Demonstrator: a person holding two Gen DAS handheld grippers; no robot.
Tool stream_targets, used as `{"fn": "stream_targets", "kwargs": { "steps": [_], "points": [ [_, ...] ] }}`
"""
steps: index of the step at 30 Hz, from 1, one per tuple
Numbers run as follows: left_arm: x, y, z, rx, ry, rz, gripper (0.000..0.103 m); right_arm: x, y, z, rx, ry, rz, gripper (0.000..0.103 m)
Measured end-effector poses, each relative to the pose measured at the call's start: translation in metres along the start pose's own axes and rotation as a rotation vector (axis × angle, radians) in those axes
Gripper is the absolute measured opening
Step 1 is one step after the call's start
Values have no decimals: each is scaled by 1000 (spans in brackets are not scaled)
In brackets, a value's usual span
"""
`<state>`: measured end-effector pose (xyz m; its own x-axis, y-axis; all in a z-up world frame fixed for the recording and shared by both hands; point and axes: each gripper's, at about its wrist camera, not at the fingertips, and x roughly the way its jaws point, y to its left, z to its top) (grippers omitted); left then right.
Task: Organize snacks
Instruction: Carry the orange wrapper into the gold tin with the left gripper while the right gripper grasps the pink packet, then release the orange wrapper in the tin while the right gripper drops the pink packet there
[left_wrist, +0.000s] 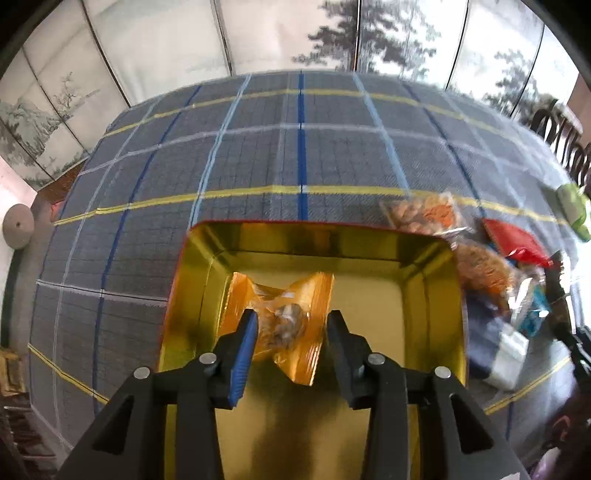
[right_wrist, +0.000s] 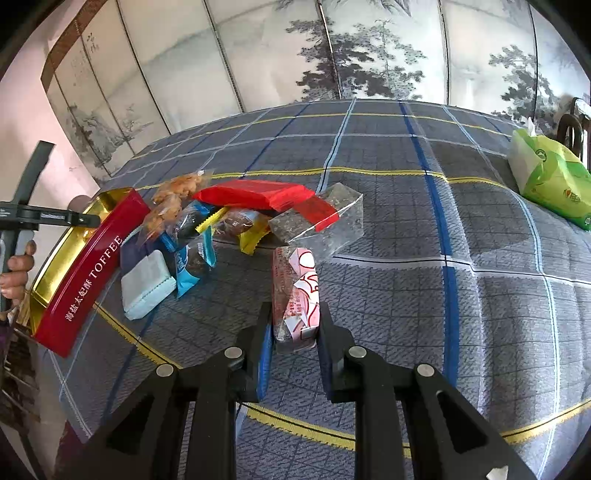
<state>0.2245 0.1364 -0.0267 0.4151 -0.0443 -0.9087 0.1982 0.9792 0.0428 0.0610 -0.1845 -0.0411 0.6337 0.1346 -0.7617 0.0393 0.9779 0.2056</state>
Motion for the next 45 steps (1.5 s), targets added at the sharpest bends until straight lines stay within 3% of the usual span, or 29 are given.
{"fn": "stream_targets", "kwargs": {
  "steps": [3, 5, 8, 11, 13, 16, 21, 23, 25, 26, 30, 35, 41, 45],
  "points": [
    [-23, 4, -8, -15, -53, -23, 53, -3, 5, 0, -19, -17, -16, 20],
    [-38, 7, -17, -39, -74, -36, 68, -7, 15, 5, -27, -23, 16, 20],
    [-61, 13, -34, -98, -110, -49, 72, -18, 46, 21, -88, -47, 72, 20],
    [-81, 19, -53, -156, -163, -65, 72, -27, 88, 46, -162, -65, 182, 20],
    [-92, 18, -64, -170, -188, -15, 72, -30, 121, 65, -212, -79, 262, 20],
    [-111, 4, -81, -145, -248, 150, 72, -20, 160, 85, -254, -69, 322, 20],
    [-125, 1, -99, -149, -281, 204, 72, 5, 188, 101, -282, -34, 306, 17],
    [-122, 11, -105, -189, -248, 158, 72, 1, 178, 98, -274, 1, 335, 21],
    [-119, 20, -114, -210, -223, 108, 72, -4, 175, 79, -314, 29, 288, 27],
    [-118, 21, -118, -213, -224, 106, 72, 0, 177, 66, -340, 70, 272, 32],
    [-115, 23, -126, -214, -214, 100, 72, 20, 183, 20, -365, 200, 244, 32],
    [-117, 19, -132, -213, -207, 54, 72, 32, 189, 9, -318, 234, 271, 33],
    [-118, 11, -134, -181, -203, 41, 72, 50, 202, 1, -346, 274, 250, 36],
    [-117, 6, -136, -167, -208, 30, 72, 46, 198, -2, -352, 250, 233, 26]
  ]
}}
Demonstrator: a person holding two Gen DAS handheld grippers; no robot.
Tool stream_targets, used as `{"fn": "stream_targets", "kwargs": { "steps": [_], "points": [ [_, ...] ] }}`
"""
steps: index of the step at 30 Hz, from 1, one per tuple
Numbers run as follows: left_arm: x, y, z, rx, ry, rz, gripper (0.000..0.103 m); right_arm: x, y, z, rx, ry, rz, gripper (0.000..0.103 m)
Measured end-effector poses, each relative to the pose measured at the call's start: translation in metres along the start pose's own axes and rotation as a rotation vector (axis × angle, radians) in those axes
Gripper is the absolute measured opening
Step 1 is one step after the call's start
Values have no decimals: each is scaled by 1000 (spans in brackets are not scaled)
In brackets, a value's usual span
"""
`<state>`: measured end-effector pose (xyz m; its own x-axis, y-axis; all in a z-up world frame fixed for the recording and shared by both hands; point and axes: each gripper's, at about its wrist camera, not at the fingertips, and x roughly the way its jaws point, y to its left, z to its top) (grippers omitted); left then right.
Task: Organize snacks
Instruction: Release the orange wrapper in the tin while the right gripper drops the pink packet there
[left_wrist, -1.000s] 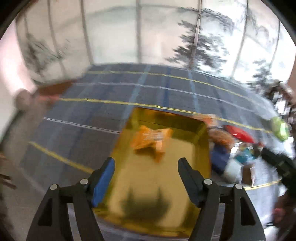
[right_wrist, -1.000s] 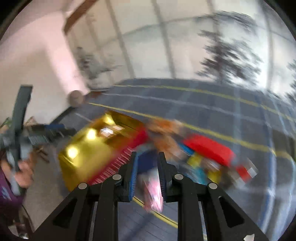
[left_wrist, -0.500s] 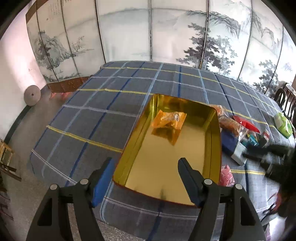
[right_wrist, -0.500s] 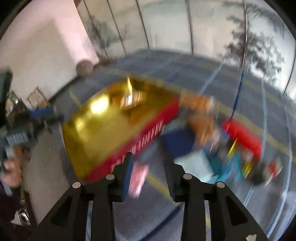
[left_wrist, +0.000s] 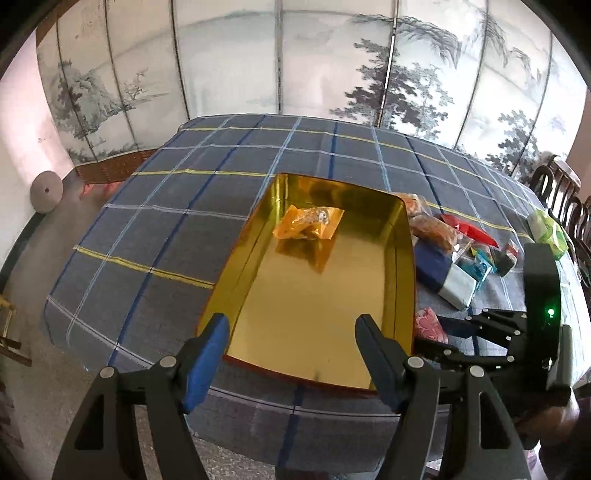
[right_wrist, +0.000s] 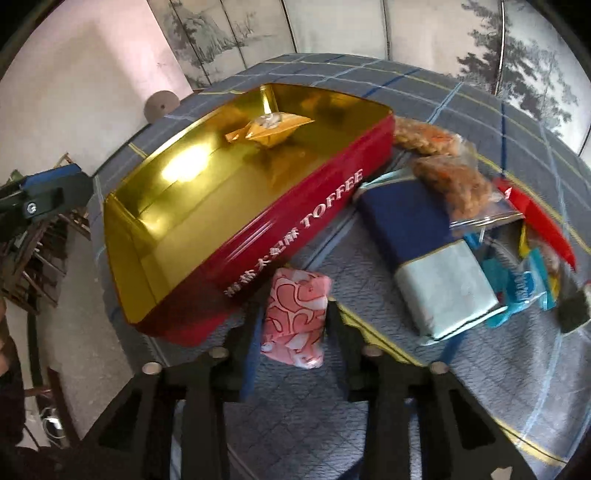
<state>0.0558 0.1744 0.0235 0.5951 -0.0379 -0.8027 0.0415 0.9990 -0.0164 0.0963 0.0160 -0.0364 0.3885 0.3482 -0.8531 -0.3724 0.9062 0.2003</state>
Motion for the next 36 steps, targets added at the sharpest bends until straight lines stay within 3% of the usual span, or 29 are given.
{"fn": "stream_targets", "kwargs": {
  "steps": [3, 7, 12, 15, 24, 31, 36],
  "points": [
    [-3, 0, -1, 12, -14, -27, 72, -26, -3, 8, -4, -60, -29, 26],
    [-9, 2, 0, -11, -50, -52, 72, -55, -6, 45, -15, -135, -27, 26],
    [-6, -3, 1, -1, -43, -40, 72, -32, 3, 96, -42, -133, 19, 26],
    [-6, -7, 1, 19, -51, 3, 72, -4, 6, 112, -46, -104, -3, 26],
    [-2, -10, 5, 52, -48, 60, 72, 42, 1, 129, -16, -52, -31, 26],
    [-2, -17, 5, 86, -56, 79, 72, 50, 4, 135, -17, -43, -37, 27],
    [1, -16, 6, 87, -42, 76, 72, 38, 0, 136, 9, -94, -9, 33]
  ]
}}
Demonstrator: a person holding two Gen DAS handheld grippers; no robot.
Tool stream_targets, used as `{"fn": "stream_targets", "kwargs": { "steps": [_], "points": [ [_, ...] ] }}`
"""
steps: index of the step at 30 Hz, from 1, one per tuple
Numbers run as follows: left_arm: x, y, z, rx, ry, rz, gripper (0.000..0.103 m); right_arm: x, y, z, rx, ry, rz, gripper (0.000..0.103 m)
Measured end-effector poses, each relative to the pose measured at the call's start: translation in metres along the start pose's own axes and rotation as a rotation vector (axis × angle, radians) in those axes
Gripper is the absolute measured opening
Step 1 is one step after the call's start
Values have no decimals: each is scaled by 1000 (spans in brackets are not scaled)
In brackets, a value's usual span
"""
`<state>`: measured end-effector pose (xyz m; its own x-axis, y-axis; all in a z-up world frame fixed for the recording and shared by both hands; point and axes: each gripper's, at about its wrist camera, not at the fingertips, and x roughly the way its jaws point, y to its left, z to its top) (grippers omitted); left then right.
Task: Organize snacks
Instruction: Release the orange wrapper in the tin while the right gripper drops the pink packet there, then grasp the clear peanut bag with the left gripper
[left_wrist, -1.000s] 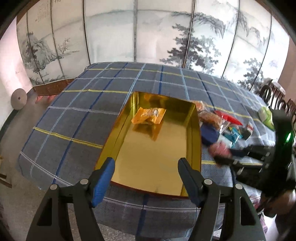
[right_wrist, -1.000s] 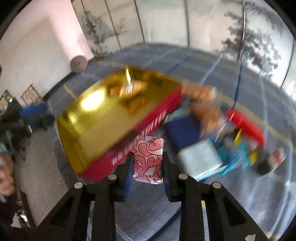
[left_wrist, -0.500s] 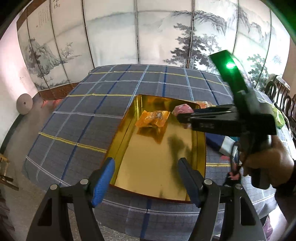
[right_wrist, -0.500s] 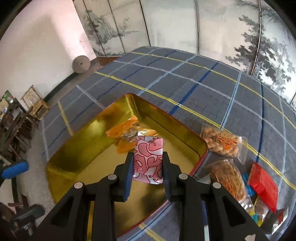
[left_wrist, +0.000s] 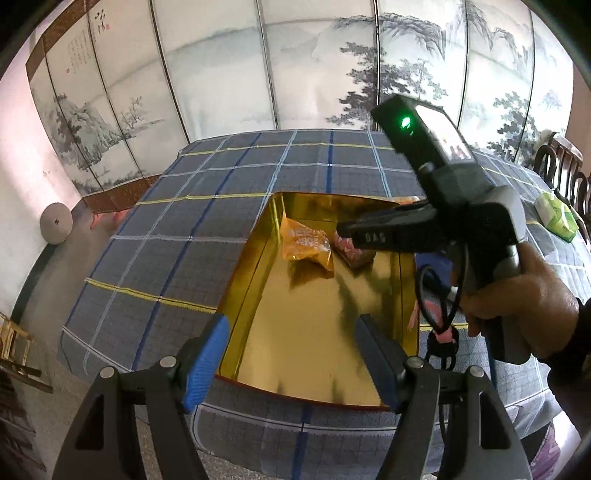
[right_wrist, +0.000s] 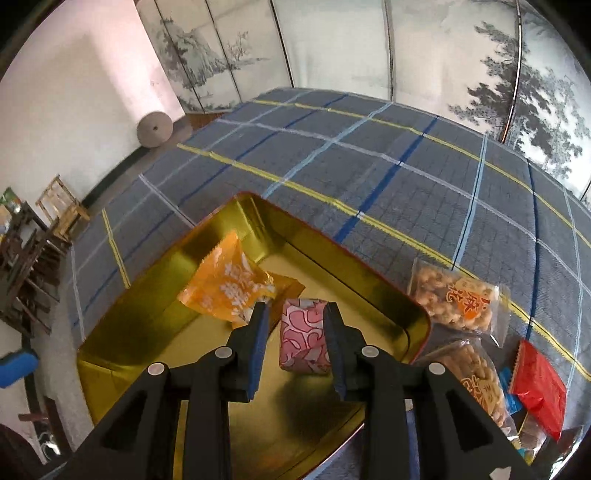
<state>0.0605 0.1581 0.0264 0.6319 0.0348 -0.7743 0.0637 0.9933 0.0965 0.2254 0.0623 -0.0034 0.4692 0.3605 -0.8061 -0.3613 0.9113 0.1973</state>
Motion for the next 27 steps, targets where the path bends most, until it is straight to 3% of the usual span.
{"fn": "stream_targets", "kwargs": {
  "steps": [6, 10, 15, 20, 23, 27],
  "points": [
    [4, -1, -2, 10, 24, -5, 72, -59, -21, -28, 53, -147, 24, 38],
    [3, -1, -3, 4, 42, -80, 72, -112, -59, -87, 71, -223, -128, 54],
    [-3, -18, 3, 46, 52, -200, 72, -147, -130, -159, 147, -159, -355, 55],
    [-13, -58, 27, 239, -16, -214, 72, -172, -187, -210, 289, -160, -414, 55],
    [-4, -84, 54, 350, -11, -278, 72, -178, -204, -225, 337, -185, -391, 55],
    [28, -122, 102, 529, 15, -308, 72, -174, -208, -234, 361, -210, -349, 56]
  ]
}}
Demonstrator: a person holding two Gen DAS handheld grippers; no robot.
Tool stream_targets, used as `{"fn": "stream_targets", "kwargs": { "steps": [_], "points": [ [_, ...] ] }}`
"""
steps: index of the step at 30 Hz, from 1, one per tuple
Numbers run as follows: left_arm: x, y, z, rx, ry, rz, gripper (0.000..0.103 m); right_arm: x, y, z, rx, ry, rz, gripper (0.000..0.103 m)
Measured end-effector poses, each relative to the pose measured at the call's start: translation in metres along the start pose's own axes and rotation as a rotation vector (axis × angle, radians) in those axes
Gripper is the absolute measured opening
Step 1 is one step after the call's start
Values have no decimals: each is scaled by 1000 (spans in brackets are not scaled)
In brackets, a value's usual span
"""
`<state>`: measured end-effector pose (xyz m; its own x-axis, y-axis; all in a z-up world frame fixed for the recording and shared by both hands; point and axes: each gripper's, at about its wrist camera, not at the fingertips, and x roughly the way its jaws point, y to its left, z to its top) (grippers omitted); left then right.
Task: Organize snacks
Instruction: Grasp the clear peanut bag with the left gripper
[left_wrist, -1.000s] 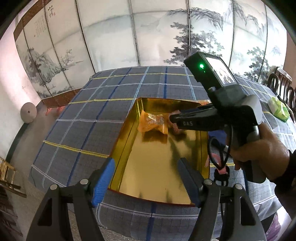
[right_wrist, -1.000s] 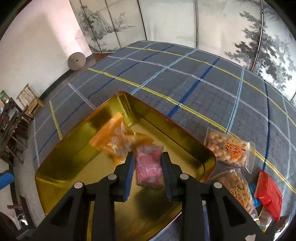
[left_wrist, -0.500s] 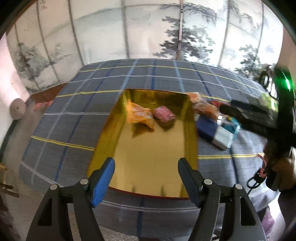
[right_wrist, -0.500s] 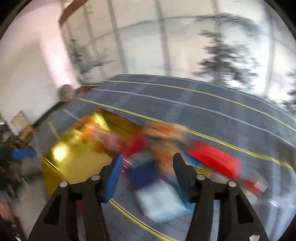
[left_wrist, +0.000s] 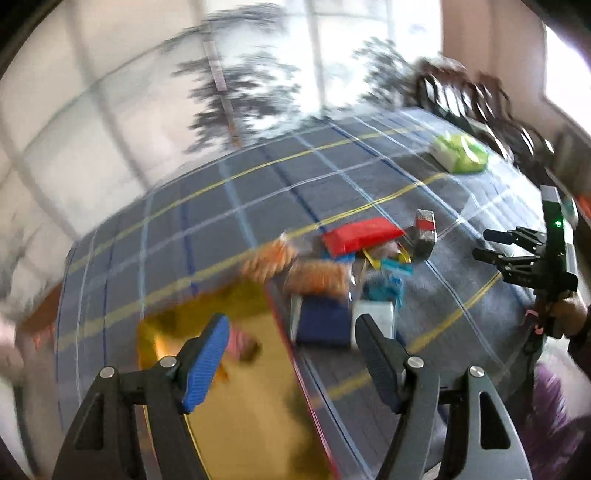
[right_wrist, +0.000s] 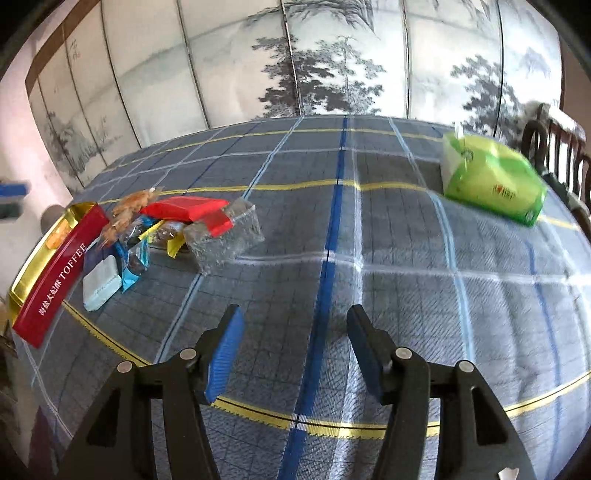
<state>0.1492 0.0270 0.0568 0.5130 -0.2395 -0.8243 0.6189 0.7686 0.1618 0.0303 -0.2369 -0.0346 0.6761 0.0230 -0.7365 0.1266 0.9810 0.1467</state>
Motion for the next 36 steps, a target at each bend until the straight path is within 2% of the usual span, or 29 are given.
{"fn": "stream_targets", "kwargs": {
  "steps": [1, 3, 7, 10, 17, 20, 23, 24, 25, 26, 27, 30, 34, 36],
  "points": [
    [11, 2, 12, 35, 19, -10, 72, 0, 2, 0, -7, -7, 13, 57],
    [37, 8, 38, 118, 75, -55, 72, -3, 3, -1, -14, -23, 43, 65],
    [98, 20, 73, 263, 207, -81, 72, -6, 0, -3, -4, -47, 82, 67],
    [131, 29, 82, 292, 300, -147, 72, -4, -2, -2, 4, -39, 95, 67],
    [183, 31, 84, 402, 425, -244, 72, -1, -2, -2, 6, -23, 101, 71],
    [200, 35, 81, 406, 474, -285, 72, 1, -3, -2, 13, -11, 104, 74],
    [207, 44, 83, 377, 481, -335, 70, 3, -4, -1, 17, -2, 105, 76],
    [210, 47, 83, 366, 485, -345, 67, 3, -4, -1, 17, 1, 106, 77],
    [214, 50, 81, 354, 496, -347, 51, 3, -4, -1, 16, 2, 106, 77],
    [221, 53, 78, 345, 523, -342, 45, 3, -4, -1, 16, 3, 107, 78],
    [219, 55, 78, 347, 507, -346, 44, 3, -4, -1, 16, 3, 108, 78],
    [220, 58, 76, 306, 490, -318, 41, 3, -5, -1, 22, 1, 116, 80],
    [212, 58, 67, 168, 468, -250, 38, 2, -6, -1, 32, -3, 117, 80],
    [201, 60, 64, 76, 423, -198, 38, 0, -8, -1, 39, -17, 119, 80]
  ]
}}
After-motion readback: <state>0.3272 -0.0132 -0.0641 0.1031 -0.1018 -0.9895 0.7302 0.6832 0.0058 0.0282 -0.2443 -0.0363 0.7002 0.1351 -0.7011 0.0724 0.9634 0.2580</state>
